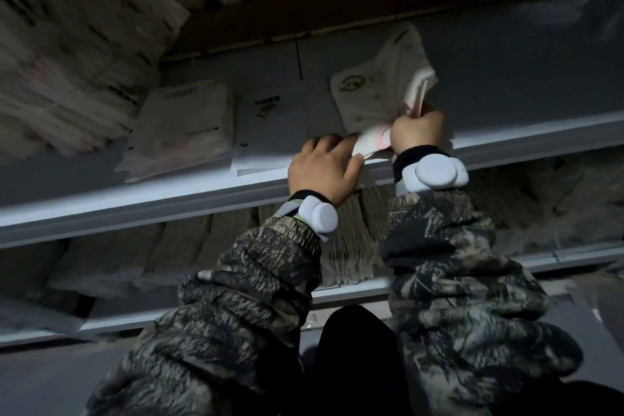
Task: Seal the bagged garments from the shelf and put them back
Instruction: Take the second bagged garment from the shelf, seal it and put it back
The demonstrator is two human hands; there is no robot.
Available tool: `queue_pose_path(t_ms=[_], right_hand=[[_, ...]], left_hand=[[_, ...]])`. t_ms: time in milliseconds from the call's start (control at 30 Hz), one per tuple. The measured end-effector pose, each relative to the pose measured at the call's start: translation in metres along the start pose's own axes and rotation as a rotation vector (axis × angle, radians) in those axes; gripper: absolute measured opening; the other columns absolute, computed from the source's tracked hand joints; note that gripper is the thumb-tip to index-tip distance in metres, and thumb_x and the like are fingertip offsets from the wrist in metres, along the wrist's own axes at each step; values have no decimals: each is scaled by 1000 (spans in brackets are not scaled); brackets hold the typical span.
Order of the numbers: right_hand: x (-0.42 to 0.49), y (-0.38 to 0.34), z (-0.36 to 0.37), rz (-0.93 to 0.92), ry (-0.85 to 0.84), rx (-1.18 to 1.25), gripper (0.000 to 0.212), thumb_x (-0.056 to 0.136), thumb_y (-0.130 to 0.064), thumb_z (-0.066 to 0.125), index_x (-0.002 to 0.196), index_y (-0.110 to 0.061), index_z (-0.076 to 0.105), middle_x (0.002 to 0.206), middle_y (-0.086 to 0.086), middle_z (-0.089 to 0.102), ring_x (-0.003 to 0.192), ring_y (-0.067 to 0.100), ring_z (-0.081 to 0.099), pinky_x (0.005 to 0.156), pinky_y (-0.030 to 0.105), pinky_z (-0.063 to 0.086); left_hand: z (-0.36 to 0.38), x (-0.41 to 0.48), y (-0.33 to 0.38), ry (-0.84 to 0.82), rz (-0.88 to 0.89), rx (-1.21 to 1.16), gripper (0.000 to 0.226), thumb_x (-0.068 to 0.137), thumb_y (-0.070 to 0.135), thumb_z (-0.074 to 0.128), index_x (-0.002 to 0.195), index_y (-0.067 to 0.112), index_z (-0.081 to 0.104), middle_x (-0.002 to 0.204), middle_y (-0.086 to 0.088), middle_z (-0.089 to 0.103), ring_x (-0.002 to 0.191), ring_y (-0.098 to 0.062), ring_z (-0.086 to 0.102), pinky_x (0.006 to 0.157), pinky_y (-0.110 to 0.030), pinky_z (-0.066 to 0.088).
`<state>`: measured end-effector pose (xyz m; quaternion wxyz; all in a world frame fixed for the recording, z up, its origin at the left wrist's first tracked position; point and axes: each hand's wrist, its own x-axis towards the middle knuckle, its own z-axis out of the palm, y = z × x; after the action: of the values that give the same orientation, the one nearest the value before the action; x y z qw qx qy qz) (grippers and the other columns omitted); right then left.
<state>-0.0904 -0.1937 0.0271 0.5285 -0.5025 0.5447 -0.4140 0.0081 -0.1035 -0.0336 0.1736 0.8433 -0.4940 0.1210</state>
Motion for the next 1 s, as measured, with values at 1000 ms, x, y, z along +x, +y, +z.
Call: queue_pose_path(t_ms=[1000], right_hand=[[-108,51,-19,401,-74,728,18,80,9,62,92,-4,60,78,2,60,66,16,61,50,23,52]], left_hand=[[-67,-15,-114,-97,-107,-158,27,81,43,65,88,18,73,91,-8,72,88,-27,64,71,-30,47]])
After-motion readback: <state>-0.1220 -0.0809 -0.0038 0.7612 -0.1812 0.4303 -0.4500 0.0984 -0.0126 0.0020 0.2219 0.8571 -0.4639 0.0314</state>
